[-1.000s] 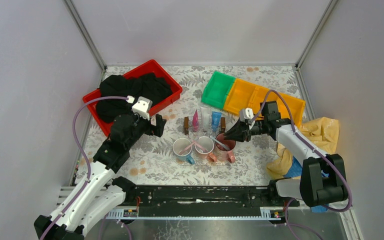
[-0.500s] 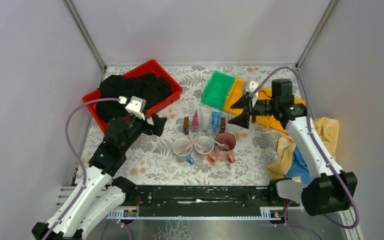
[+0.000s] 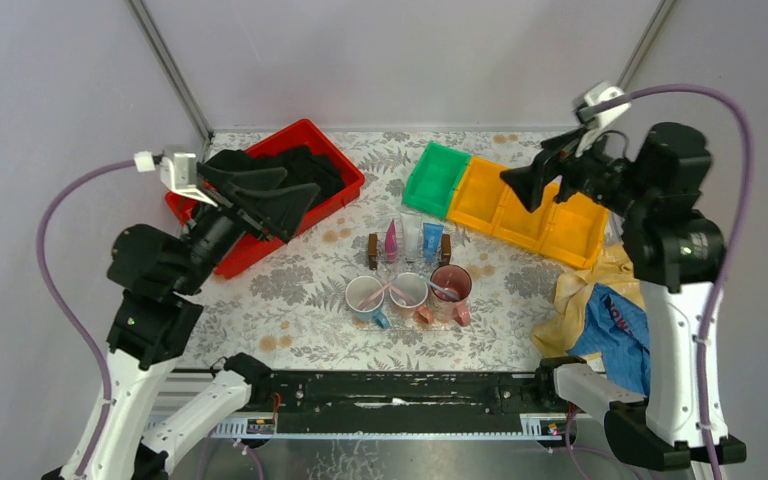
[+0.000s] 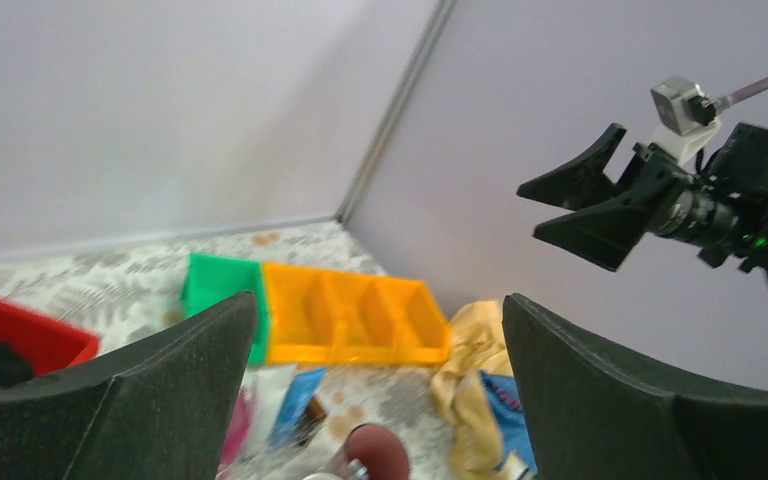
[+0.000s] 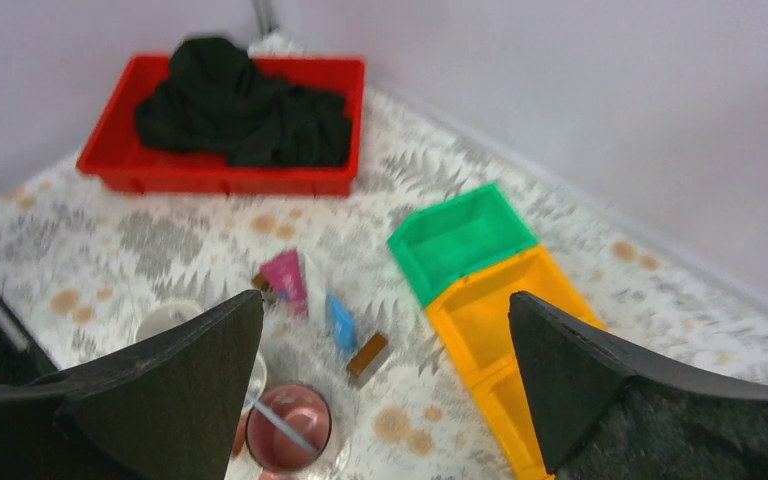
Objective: Prepare toiletry sets of a toothbrush and toothpaste on the tray
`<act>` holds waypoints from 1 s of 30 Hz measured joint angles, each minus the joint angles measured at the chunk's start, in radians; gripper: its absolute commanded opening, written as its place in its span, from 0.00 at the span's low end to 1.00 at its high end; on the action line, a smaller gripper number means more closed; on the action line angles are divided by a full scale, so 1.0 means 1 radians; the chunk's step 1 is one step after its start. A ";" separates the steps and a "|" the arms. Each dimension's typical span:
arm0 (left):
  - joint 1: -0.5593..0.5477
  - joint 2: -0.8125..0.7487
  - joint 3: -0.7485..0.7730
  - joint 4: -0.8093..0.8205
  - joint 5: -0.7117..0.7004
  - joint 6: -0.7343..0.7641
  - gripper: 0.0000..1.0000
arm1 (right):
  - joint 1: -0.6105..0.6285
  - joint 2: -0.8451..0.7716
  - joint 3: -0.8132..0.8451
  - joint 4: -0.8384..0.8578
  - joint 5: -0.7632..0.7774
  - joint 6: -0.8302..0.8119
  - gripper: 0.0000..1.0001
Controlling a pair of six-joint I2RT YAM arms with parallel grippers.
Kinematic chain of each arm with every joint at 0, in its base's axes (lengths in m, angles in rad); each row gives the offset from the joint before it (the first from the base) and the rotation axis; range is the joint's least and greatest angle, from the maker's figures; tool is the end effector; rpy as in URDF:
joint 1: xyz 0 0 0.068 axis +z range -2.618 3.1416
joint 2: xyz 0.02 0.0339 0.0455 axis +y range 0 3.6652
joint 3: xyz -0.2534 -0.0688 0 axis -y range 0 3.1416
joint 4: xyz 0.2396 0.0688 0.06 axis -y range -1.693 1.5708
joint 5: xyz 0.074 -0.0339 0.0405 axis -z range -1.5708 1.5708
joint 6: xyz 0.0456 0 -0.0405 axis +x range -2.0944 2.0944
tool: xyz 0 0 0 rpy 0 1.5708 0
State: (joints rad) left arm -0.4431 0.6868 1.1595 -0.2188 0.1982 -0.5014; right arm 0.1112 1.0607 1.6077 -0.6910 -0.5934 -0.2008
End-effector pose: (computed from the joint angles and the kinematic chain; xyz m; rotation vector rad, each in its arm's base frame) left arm 0.1090 -0.0617 0.4665 0.1361 1.3751 -0.9272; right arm 0.1764 0.0454 0.4945 -0.6887 1.5646 0.4407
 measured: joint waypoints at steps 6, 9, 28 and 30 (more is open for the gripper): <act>0.000 0.087 0.238 -0.051 0.069 -0.075 1.00 | -0.001 0.004 0.288 -0.070 0.097 0.097 0.99; 0.000 0.101 0.312 -0.075 0.079 -0.086 1.00 | -0.001 0.004 0.391 -0.102 0.150 0.153 0.99; 0.000 0.087 0.373 -0.085 0.096 -0.092 1.00 | -0.001 0.033 0.617 -0.227 0.244 0.237 0.99; 0.000 0.083 0.371 -0.085 0.096 -0.092 1.00 | -0.001 0.040 0.617 -0.230 0.244 0.236 0.99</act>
State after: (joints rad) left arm -0.4431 0.7700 1.5307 -0.3038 0.2939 -0.5930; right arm 0.1101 1.1011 2.2246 -0.9207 -0.3496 0.0353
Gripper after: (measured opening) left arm 0.998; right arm 0.992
